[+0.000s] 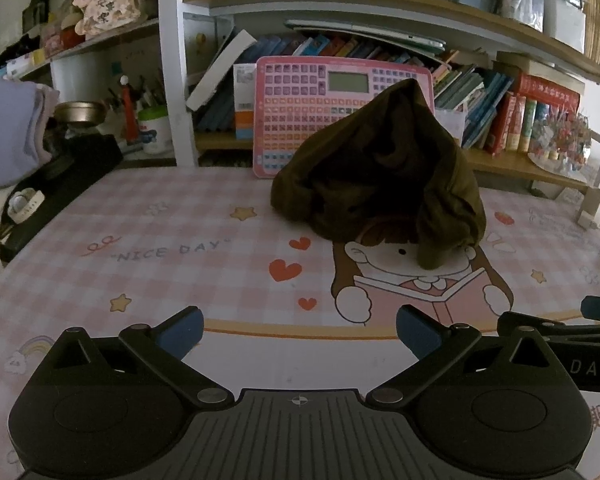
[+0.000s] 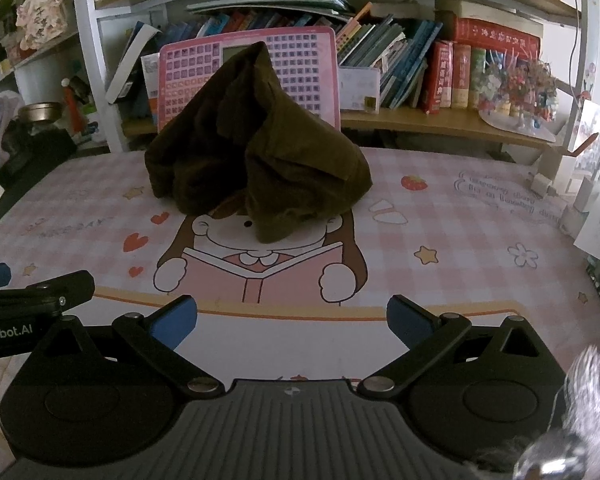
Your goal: Fold clothes
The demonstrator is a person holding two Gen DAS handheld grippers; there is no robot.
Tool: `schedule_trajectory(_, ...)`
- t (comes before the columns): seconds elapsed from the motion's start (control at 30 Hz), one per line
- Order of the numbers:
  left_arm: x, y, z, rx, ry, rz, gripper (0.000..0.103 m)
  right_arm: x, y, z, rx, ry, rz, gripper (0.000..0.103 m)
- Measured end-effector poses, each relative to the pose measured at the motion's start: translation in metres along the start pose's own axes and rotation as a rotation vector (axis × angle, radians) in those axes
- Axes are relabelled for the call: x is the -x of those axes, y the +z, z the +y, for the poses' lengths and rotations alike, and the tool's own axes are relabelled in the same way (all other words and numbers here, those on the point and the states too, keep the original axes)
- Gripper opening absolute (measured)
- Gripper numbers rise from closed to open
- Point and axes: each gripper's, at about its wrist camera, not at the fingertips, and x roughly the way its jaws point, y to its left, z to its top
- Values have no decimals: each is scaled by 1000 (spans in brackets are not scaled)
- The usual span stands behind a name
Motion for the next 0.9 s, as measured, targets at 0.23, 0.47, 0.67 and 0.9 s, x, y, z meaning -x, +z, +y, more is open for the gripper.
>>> schedule_trajectory(0.23,-3,0,0,-3,-1,11,103,-4,0,-1,-7,-1,13,102)
schedule_trajectory(0.47,-6,-1,1,-4,0,24,103,-8,0,-1,-13,0,28,102)
schedule_trajectory(0.67,-10,-1,4,-4,-11,37,103,-12,-1,-1,-22,-1,41,102)
schedule_trajectory(0.9,-19,2,5,0,-100,68,103,-17,-3,-7,-63,-28,58,102)
